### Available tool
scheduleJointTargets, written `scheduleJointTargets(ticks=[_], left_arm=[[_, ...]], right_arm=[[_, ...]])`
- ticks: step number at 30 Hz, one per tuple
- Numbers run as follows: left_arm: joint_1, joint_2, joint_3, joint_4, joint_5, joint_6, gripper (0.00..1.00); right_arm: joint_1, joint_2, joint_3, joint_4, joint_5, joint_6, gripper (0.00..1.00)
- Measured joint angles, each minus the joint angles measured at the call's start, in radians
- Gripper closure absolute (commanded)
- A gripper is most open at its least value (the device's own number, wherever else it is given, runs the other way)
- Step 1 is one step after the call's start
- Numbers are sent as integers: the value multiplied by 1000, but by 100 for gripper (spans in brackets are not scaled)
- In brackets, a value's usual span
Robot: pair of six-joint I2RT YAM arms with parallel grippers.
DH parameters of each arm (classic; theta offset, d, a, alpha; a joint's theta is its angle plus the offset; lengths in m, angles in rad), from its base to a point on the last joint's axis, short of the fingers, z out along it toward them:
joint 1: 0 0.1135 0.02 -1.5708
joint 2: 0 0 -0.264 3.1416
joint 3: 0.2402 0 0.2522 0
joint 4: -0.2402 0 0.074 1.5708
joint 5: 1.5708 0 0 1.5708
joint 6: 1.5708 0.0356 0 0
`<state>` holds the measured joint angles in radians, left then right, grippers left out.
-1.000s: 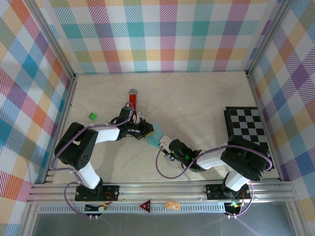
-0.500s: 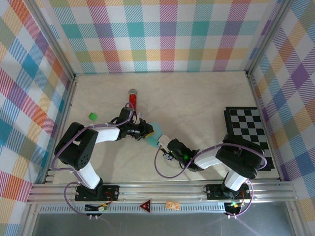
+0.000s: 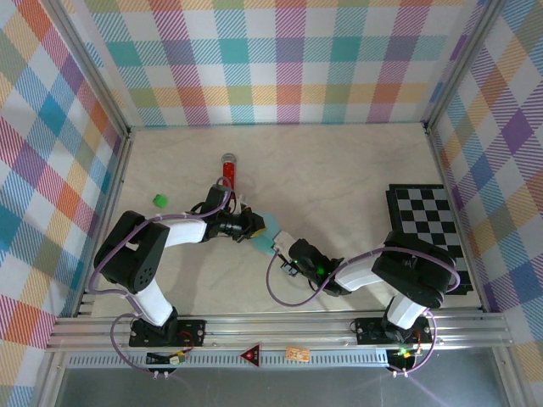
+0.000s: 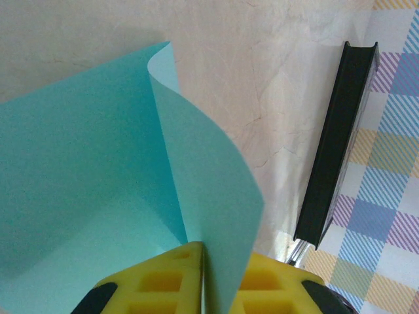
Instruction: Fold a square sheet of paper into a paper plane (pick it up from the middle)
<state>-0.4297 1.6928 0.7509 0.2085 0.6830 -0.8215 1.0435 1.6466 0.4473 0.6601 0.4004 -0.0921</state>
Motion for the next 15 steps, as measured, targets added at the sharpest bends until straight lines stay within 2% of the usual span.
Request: scheduleJointTargets(ticks=[3,7,10,15], left_arm=[[0,0,0,0,0,0,84],[0,-2,0,-1,-4,4,68],[0,-21,0,-18,-18,4,63],[-1,-83,0,-52,-69,16,49]], right_arm=[[0,0,0,0,-1,9,91],[0,-3,0,-4,-9,27,91],[0,-10,0,-13,-30,46,90],[-2,-12,16,-61,-63,96,86]])
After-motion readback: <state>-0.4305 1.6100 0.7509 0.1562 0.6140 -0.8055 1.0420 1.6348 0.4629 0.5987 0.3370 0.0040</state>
